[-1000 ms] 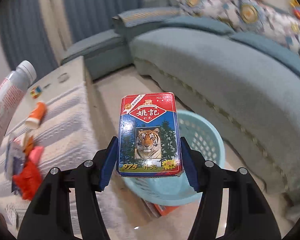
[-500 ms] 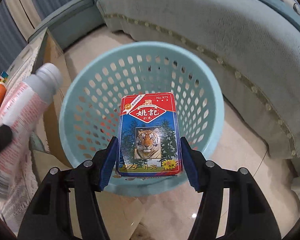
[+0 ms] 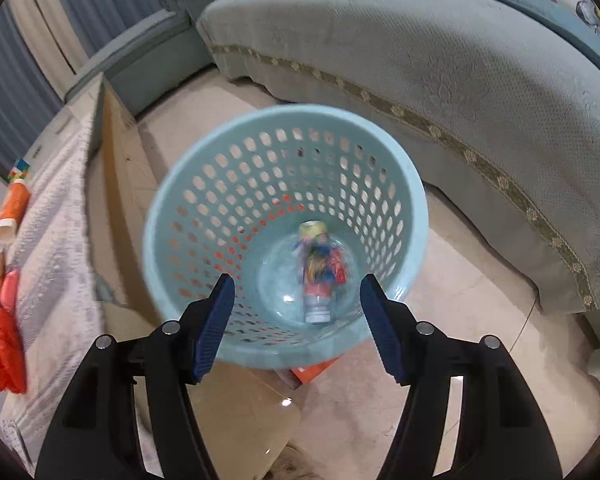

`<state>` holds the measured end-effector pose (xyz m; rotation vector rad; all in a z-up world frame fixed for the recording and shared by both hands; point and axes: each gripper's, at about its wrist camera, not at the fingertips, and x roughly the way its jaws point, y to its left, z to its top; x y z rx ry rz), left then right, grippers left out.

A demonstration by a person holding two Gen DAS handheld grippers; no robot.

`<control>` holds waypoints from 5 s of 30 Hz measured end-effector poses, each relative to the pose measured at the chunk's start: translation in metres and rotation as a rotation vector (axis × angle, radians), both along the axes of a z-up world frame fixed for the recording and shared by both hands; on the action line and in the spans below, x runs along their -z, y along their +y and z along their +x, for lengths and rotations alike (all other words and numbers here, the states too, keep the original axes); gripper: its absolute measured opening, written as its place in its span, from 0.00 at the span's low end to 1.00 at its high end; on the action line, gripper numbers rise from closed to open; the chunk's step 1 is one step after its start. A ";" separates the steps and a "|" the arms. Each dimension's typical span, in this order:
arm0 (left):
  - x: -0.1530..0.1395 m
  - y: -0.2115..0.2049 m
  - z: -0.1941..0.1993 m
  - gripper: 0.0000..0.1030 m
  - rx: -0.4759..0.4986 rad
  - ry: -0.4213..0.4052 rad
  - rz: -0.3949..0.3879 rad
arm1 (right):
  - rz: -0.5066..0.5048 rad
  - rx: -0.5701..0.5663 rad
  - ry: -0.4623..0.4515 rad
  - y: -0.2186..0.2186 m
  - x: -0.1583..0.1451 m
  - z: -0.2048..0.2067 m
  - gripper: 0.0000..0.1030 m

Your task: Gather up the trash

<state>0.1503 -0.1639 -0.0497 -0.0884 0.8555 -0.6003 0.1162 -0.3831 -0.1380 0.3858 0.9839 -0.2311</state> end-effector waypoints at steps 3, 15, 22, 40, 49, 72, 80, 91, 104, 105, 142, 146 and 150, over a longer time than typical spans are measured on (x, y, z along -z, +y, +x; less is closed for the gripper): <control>-0.030 0.018 -0.025 0.63 -0.024 -0.058 -0.013 | -0.002 -0.044 -0.067 0.020 -0.026 -0.012 0.60; -0.058 0.211 -0.149 0.69 -0.382 -0.160 0.092 | -0.052 -0.410 -0.334 0.179 -0.115 -0.052 0.59; 0.011 0.310 -0.176 0.69 -0.589 0.018 0.195 | -0.015 -0.613 -0.298 0.268 -0.097 -0.038 0.52; 0.065 0.308 -0.179 0.51 -0.596 0.092 0.333 | -0.015 -0.669 -0.157 0.322 -0.029 0.015 0.61; 0.053 0.287 -0.183 0.04 -0.501 0.041 0.292 | -0.049 -0.693 -0.181 0.322 -0.033 0.005 0.29; -0.068 0.186 -0.133 0.04 -0.292 -0.278 0.096 | -0.138 -0.411 -0.472 0.179 -0.141 -0.036 0.18; -0.085 0.106 -0.082 0.04 -0.176 -0.325 0.080 | -0.156 -0.229 -0.485 0.088 -0.144 -0.038 0.18; -0.037 -0.014 -0.001 0.04 -0.006 -0.179 0.073 | -0.101 -0.006 -0.274 -0.005 -0.066 -0.017 0.18; 0.044 -0.062 0.038 0.26 0.067 0.038 0.070 | 0.024 0.056 -0.071 -0.032 0.022 0.005 0.23; 0.045 -0.061 0.038 0.32 0.067 0.041 0.061 | 0.034 0.054 -0.068 -0.031 0.023 0.005 0.27; -0.089 0.248 -0.075 0.49 -0.392 -0.195 -0.058 | 0.013 -0.433 -0.267 0.265 -0.112 -0.009 0.61; -0.066 0.282 -0.067 0.49 -0.413 -0.131 -0.038 | 0.040 -0.417 -0.176 0.304 -0.089 0.001 0.79; -0.032 0.301 -0.047 0.49 -0.401 -0.053 -0.022 | 0.078 -0.395 -0.088 0.332 -0.064 0.015 0.80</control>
